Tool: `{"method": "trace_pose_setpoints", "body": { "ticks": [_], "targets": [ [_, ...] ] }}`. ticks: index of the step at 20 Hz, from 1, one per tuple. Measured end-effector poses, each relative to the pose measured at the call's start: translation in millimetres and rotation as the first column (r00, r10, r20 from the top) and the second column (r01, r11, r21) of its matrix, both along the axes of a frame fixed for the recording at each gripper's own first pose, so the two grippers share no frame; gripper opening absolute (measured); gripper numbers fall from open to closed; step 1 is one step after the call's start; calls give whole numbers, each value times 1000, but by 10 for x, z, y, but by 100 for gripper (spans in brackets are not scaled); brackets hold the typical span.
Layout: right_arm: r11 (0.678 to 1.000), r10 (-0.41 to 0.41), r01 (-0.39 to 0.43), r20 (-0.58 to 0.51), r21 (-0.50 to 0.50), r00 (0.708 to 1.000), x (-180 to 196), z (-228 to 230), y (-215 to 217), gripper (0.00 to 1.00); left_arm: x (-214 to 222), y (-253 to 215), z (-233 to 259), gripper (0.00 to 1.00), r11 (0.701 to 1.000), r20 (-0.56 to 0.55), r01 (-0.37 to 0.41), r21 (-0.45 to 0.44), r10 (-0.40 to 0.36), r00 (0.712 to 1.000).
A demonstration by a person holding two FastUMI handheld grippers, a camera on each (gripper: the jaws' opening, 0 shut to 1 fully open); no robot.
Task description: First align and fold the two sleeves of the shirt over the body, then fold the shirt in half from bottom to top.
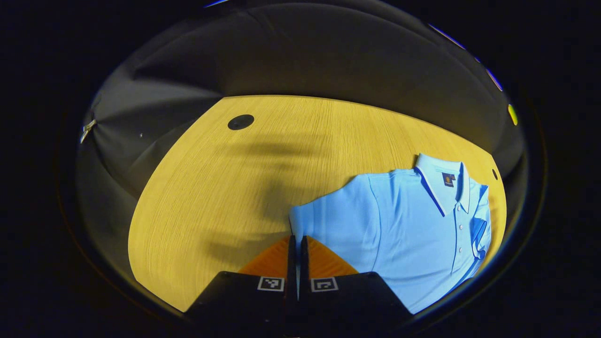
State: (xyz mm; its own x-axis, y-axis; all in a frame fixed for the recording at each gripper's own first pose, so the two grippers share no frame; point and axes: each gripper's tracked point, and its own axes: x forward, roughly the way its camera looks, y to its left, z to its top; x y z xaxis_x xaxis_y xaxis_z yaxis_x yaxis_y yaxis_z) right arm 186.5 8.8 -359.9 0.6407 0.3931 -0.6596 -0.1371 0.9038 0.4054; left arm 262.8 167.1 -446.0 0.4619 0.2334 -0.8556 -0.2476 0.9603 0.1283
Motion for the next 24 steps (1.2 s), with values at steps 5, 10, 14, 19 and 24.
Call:
{"method": "trace_pose_setpoints", "body": {
  "ticks": [5, 10, 14, 19, 24],
  "targets": [
    [1000, 7, -7, 8, 3, 1000, -16, 29, -8, 98, 276, -806, 584, 6, 969, 169, 215, -122, -193, 966],
    [1000, 13, -13, 13, 19, 1000, -53, 101, 30, 98, 155, -1605, 587, 6, 891, 142, 367, -267, -340, 930],
    [999, 47, -47, 6, -9, 999, -168, 33, 89, 98, -34, -1824, 254, 54, 894, 20, 316, -317, -327, 945],
    [999, 44, -44, -12, 5, 999, -370, 5, 99, 98, -199, -1818, 563, 95, 892, 76, 322, -317, -314, 946],
    [1000, 27, -27, -41, 15, 999, -680, -35, 99, 98, -1037, -1559, 1040, 95, 889, 76, 338, -308, -331, 941]
  ]
}}
